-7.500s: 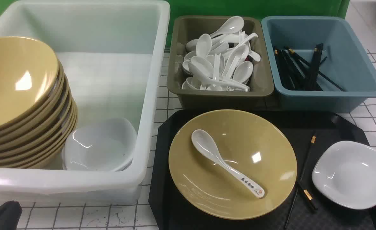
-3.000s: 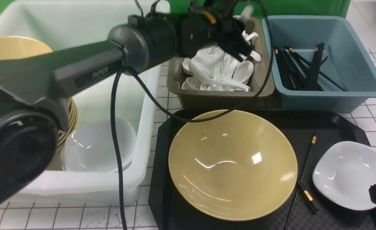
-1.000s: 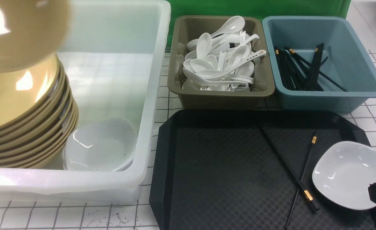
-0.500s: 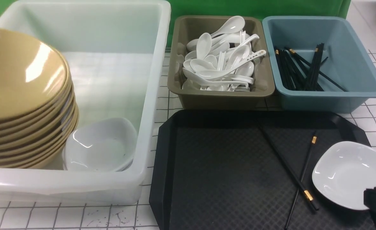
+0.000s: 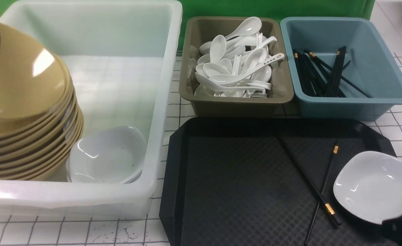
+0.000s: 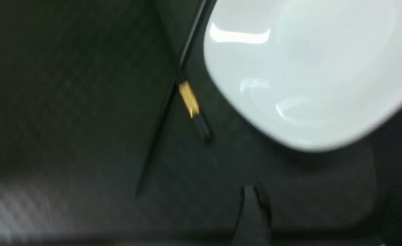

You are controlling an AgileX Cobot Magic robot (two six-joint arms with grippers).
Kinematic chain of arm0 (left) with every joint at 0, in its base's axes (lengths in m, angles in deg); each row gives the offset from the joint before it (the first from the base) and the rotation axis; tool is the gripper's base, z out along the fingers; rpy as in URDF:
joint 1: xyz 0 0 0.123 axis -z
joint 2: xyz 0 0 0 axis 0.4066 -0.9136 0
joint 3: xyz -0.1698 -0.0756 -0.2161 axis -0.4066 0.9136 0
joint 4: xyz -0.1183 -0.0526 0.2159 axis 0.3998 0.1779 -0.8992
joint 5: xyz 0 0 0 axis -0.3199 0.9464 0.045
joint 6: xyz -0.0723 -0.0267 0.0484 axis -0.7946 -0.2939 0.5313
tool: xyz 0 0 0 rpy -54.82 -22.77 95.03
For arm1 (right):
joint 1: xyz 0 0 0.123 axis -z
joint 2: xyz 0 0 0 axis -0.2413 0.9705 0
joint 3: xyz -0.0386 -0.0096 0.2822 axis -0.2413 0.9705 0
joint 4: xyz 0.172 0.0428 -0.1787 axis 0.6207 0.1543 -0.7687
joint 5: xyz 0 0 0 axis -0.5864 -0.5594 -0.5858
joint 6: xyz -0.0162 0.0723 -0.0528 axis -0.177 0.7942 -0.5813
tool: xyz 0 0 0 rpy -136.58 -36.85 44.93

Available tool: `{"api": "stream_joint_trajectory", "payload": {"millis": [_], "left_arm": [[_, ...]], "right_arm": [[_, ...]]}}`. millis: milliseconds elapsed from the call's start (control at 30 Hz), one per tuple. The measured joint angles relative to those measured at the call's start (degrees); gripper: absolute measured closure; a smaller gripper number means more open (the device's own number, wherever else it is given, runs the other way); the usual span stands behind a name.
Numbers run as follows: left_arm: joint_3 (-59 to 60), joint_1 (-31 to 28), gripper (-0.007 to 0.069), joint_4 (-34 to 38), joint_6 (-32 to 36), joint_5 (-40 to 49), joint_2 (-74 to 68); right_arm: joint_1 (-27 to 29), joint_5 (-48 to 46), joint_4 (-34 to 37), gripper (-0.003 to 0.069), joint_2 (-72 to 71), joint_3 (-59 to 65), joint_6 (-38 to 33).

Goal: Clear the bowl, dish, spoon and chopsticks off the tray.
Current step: Use the left arm to put the noodle bowl into the large storage box on the left, then use the right arm to grab the plate

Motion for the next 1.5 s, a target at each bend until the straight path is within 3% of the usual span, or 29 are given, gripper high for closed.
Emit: {"api": "stream_joint_trajectory", "payload": {"millis": [300,533,667,767,900,1000,1100,1267,1500], "left_arm": [[3.84,13.52,0.0260,-0.26,0.75,-3.37,14.96],[8.74,16.02,0.0340,-7.07,-0.54,-4.61,21.64],[9.87,16.02,0.0347,-7.66,-1.55,-4.84,23.10],[10.42,16.02,0.0347,-7.66,-2.10,-5.22,24.00],[11.91,16.02,0.0347,-6.98,-4.03,-6.22,25.65],[16.89,16.02,0.0347,-4.93,-4.81,-11.27,30.25],[23.37,16.02,0.0347,-4.49,-4.85,-18.29,35.75],[31.18,16.02,0.0347,-5.40,-4.85,-27.29,43.17],[42.54,16.02,0.0347,-7.09,-5.02,-39.82,48.86]], "right_arm": [[0.00,17.53,-0.36,0.0188,18.53,0.00,8.15],[0.00,20.88,-0.40,0.0291,23.32,-0.15,8.30],[0.00,18.29,-0.40,0.0307,21.92,-1.92,6.32],[0.00,13.71,-0.40,0.0287,19.47,-4.45,3.55],[0.00,5.52,-1.00,0.0208,15.82,-8.02,1.35],[0.36,-1.71,-2.57,0.0125,15.57,-7.69,0.84],[1.65,-3.23,-3.28,0.0092,17.05,-5.63,2.63],[2.18,0.05,-2.90,0.0085,19.25,-3.67,3.71],[2.38,15.60,0.37,0.0116,25.63,-3.61,4.03]]}}
